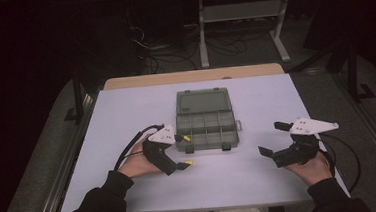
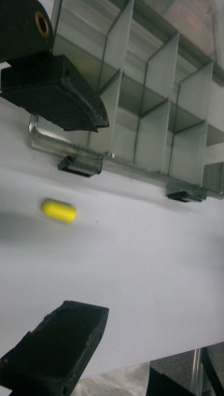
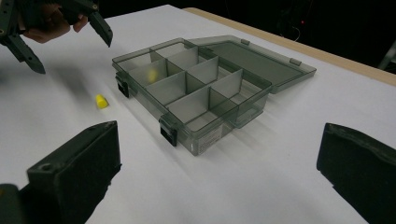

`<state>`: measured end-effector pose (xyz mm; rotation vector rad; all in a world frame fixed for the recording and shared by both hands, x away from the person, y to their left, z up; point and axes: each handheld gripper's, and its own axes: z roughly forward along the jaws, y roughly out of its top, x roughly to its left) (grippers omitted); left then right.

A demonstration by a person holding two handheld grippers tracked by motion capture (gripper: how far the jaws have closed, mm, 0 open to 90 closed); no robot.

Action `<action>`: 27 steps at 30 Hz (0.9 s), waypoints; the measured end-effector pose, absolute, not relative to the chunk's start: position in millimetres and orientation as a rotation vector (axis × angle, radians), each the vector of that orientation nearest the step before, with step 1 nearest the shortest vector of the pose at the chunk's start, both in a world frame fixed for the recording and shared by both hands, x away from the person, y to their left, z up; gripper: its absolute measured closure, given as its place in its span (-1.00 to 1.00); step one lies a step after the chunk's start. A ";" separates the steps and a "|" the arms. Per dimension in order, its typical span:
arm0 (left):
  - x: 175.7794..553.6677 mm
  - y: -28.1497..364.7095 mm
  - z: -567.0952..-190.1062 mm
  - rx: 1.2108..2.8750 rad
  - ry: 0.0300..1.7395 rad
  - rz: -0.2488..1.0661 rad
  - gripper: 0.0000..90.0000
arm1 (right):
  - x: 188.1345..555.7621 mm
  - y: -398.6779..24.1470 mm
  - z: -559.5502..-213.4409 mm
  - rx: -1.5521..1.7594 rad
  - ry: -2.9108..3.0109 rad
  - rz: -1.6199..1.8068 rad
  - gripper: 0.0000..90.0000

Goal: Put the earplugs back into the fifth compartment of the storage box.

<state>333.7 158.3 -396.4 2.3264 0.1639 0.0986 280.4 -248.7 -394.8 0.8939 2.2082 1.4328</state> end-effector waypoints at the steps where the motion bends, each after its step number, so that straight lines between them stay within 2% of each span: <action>1: 332.8 157.6 -398.0 2.334 0.155 0.095 -0.78 | 280.4 -248.6 -394.8 0.893 2.208 1.432 -1.00; 12: 328.5 153.8 -405.8 2.392 0.119 0.065 -0.66 | 280.2 -247.8 -394.7 0.884 2.211 1.428 -1.00; 18: 332.0 151.0 -412.6 2.425 0.117 0.018 -0.47 | 280.3 -247.3 -394.7 0.881 2.214 1.426 -1.00; 27: 336.6 147.7 -421.9 2.475 0.117 0.005 -0.34 | 280.5 -245.8 -395.4 0.878 2.224 1.422 -1.00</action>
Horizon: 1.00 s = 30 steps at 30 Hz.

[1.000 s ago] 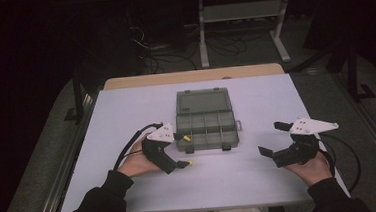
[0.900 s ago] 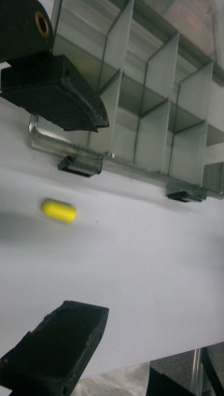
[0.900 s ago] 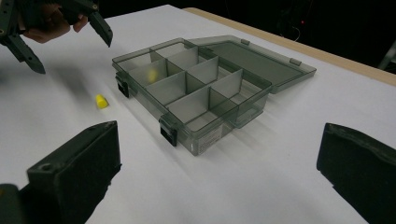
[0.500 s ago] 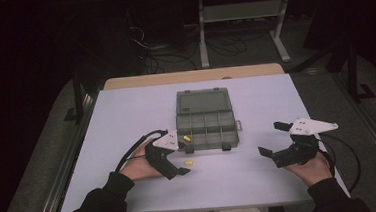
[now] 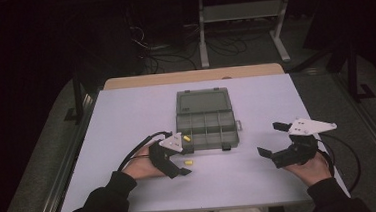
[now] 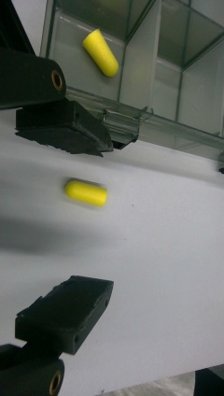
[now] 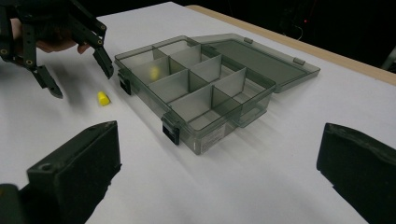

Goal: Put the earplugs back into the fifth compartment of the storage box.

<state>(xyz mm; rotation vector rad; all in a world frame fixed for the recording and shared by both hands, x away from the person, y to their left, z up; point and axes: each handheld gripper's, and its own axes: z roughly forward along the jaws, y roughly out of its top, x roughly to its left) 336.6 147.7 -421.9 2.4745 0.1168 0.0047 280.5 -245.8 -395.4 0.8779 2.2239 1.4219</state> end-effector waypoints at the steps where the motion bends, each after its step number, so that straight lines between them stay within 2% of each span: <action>1: 337.3 147.4 -423.0 2.478 0.117 0.001 -0.33 | 280.5 -245.7 -395.4 0.877 2.226 1.420 -1.00; 17: 347.3 143.3 -431.8 2.499 0.114 -0.008 0.05 | 281.3 -243.7 -396.3 0.868 2.240 1.413 -1.00; 20: 347.4 142.6 -432.2 2.481 0.114 -0.024 0.07 | 281.4 -243.4 -396.3 0.865 2.243 1.413 -1.00; 30: 347.6 139.7 -434.8 2.504 0.109 -0.003 0.41 | 281.2 -241.6 -396.4 0.859 2.249 1.413 -1.00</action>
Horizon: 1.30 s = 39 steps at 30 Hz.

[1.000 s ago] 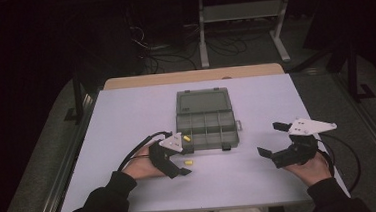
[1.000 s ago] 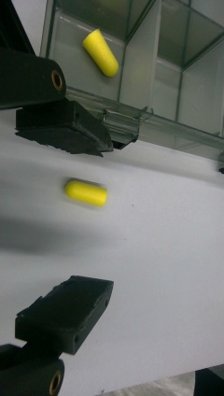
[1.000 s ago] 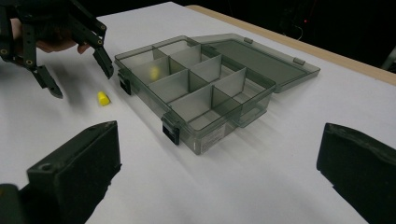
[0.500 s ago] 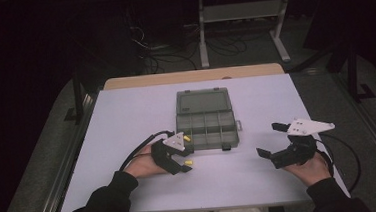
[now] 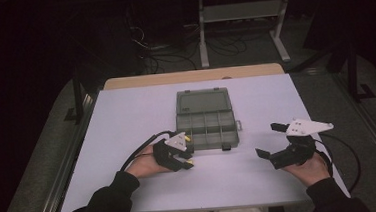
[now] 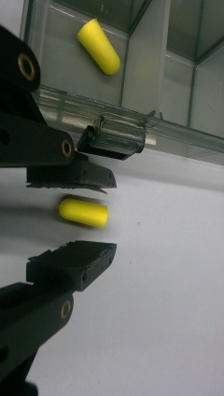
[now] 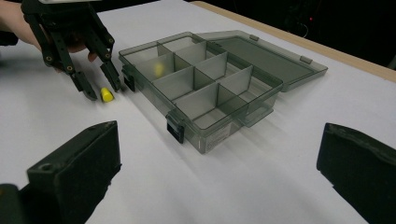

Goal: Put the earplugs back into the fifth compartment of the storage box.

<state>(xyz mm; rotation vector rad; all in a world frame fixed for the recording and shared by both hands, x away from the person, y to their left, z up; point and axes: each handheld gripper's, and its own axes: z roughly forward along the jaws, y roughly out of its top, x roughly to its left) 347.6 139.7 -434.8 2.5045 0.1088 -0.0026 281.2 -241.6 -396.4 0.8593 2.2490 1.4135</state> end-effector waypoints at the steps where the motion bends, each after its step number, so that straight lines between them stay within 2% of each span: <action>1: 347.7 139.7 -434.8 2.505 0.114 0.002 0.47 | 281.1 -241.5 -396.5 0.860 2.249 1.413 -1.00; 7: 347.7 139.3 -433.8 2.517 0.116 0.019 0.77 | 281.4 -240.3 -397.1 0.854 2.259 1.408 -1.00; 17: 347.5 139.3 -430.0 2.526 0.113 0.009 0.78 | 281.3 -240.2 -397.5 0.856 2.257 1.407 -1.00; 39: 347.3 154.7 -406.1 2.430 0.147 0.059 0.78 | 281.1 -241.3 -397.3 0.866 2.255 1.418 -1.00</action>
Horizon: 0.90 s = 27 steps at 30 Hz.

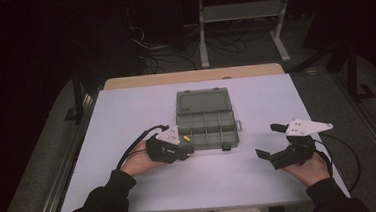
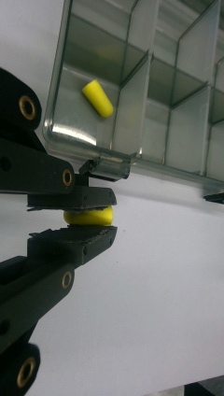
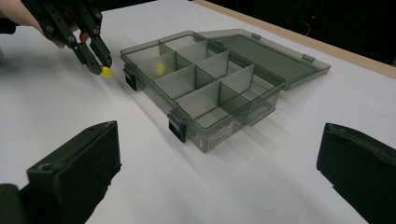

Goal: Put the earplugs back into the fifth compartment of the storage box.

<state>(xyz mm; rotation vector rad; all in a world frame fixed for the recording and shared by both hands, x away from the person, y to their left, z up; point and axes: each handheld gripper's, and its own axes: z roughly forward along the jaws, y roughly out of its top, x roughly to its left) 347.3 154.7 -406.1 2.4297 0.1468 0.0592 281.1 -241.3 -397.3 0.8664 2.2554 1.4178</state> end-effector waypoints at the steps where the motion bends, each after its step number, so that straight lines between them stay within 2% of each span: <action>1: 347.6 155.4 -405.1 2.429 0.144 0.061 0.78 | 281.1 -241.3 -397.3 0.867 2.255 1.418 -1.00; 27: 365.2 168.7 -358.6 2.341 0.169 0.180 0.79 | 281.5 -242.0 -397.2 0.870 2.250 1.413 -1.00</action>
